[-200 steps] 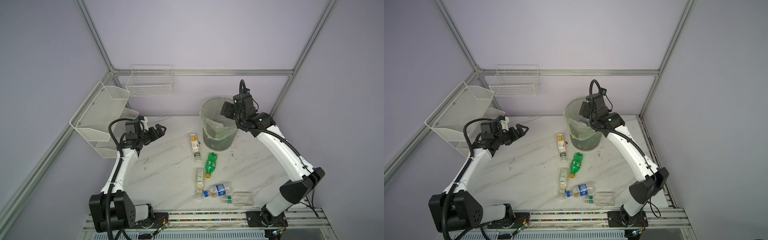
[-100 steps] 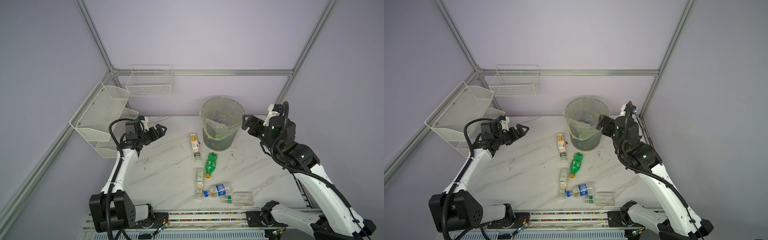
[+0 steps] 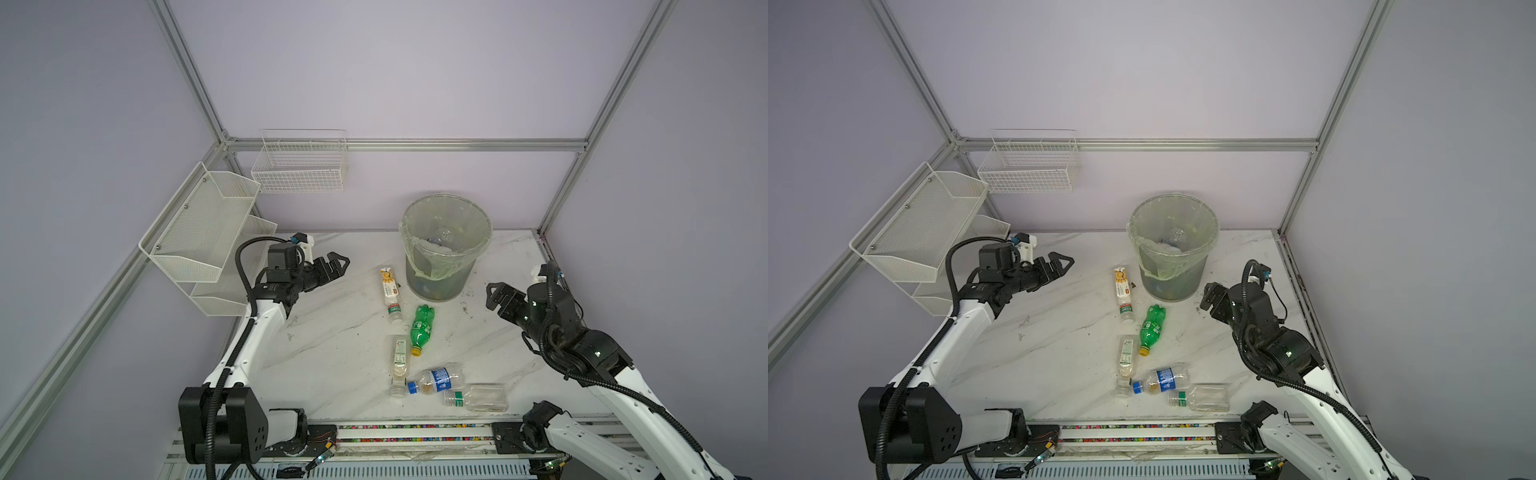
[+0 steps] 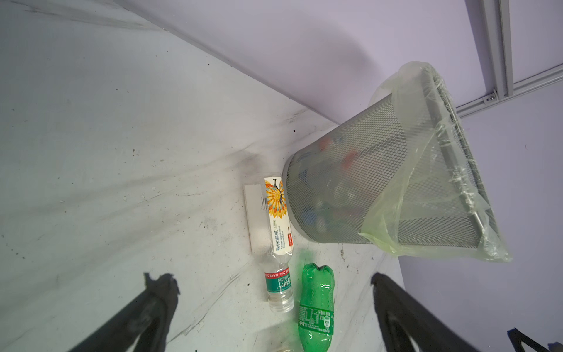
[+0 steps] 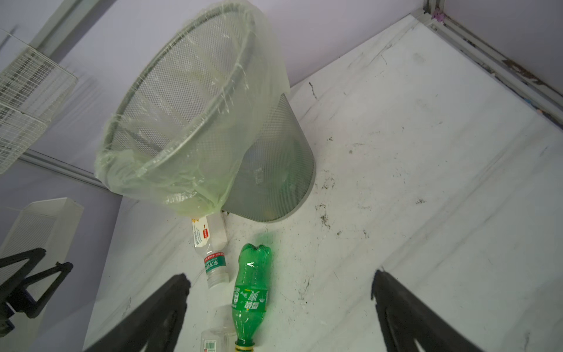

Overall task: Throw the plastic bottles in the bin
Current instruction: Pick up the plastic bottle from the center of the table.

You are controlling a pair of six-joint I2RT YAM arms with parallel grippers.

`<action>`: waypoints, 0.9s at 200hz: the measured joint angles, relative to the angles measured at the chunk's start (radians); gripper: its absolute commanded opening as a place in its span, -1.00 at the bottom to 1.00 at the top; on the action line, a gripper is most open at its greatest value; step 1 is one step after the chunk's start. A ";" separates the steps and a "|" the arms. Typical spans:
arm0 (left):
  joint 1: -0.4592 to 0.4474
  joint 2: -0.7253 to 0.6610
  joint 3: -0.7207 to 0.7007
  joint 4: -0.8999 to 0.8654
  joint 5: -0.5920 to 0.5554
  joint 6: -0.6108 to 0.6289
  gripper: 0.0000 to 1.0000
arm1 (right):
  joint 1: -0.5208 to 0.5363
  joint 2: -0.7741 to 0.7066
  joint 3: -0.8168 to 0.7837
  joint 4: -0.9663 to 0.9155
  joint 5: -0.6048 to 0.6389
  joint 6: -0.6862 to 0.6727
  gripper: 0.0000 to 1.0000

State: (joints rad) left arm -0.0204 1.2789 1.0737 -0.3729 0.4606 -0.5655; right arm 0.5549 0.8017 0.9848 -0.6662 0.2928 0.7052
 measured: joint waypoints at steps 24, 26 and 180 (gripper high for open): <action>-0.036 -0.040 -0.011 -0.031 -0.042 -0.008 1.00 | 0.000 0.010 -0.031 -0.005 -0.015 0.006 0.95; -0.039 -0.043 -0.011 -0.033 -0.047 -0.010 1.00 | 0.000 0.011 -0.032 -0.005 -0.016 0.006 0.95; -0.572 -0.296 -0.183 -0.299 -0.478 -0.232 1.00 | 0.000 0.001 -0.173 0.079 -0.178 -0.056 0.95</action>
State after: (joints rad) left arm -0.5926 0.9825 0.8902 -0.6724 -0.0170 -0.7979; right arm 0.5549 0.8024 0.8120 -0.5877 0.1150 0.6495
